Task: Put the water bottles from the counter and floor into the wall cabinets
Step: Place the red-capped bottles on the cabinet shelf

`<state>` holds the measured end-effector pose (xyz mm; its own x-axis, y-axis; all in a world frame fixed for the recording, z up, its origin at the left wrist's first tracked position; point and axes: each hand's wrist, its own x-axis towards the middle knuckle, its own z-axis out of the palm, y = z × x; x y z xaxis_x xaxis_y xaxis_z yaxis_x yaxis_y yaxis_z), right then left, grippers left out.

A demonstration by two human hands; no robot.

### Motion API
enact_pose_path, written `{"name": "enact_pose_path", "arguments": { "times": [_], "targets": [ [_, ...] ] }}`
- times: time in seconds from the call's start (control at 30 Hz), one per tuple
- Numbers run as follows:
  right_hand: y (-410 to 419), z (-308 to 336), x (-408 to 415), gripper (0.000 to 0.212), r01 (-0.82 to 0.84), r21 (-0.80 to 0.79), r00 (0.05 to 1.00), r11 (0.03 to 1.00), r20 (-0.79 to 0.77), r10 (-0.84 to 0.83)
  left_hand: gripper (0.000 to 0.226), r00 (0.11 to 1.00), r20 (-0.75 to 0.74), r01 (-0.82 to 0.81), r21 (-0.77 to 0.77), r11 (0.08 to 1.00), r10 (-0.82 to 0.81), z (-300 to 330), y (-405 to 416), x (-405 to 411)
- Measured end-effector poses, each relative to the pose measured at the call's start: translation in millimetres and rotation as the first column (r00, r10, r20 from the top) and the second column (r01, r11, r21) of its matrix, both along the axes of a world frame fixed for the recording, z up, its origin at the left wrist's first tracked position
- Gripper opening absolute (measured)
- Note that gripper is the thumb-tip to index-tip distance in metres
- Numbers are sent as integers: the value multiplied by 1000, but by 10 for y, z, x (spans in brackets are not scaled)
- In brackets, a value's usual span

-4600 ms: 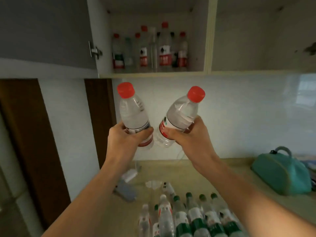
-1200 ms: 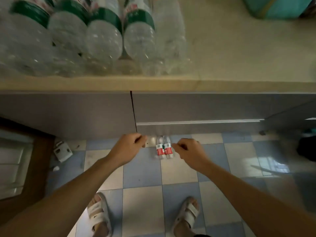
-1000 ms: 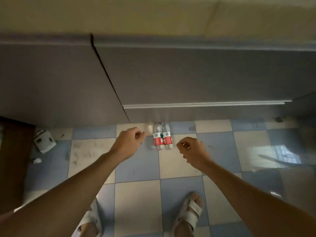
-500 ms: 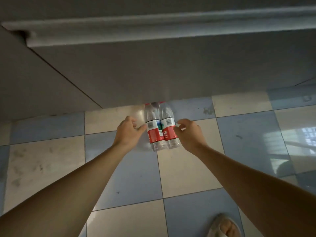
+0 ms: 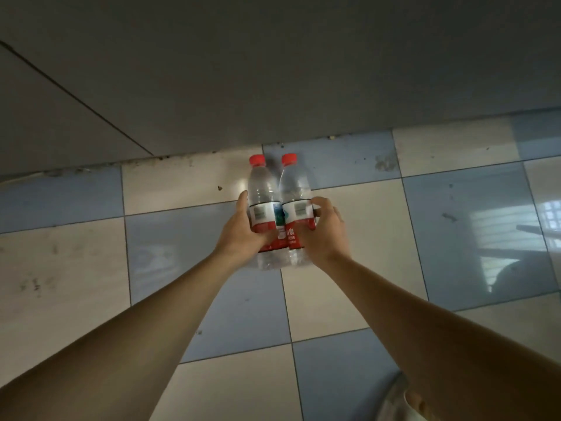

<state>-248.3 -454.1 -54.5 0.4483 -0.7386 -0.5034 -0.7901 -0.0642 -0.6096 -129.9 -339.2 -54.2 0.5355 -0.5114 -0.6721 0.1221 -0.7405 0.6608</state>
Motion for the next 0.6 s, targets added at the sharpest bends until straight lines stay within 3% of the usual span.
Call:
{"name": "enact_pose_path", "arguments": {
  "times": [0.1,0.2,0.33,0.43,0.6],
  "targets": [
    [187,55,-163,45,-36,118,999,992,-37,40,111,995,-36,96,58,994,-94,80,237,-89],
    [328,45,-244,64,-57,190,994,980,-84,74,112,990,-81,125,143,982,-115,88,397,-143],
    [288,-57,-74,73,-55,205,996,977,-55,68,98,996,75,28,215,976,-45,50,274,-34],
    [188,-155,148,76,-87,210,995,974,-36,96,82,990,140,-3,170,986,-21,2,112,55],
    [139,-225,210,64,-70,261,996,963,-36,82,58,996,81,-54,68,996,48,-56,153,82]
  ]
}}
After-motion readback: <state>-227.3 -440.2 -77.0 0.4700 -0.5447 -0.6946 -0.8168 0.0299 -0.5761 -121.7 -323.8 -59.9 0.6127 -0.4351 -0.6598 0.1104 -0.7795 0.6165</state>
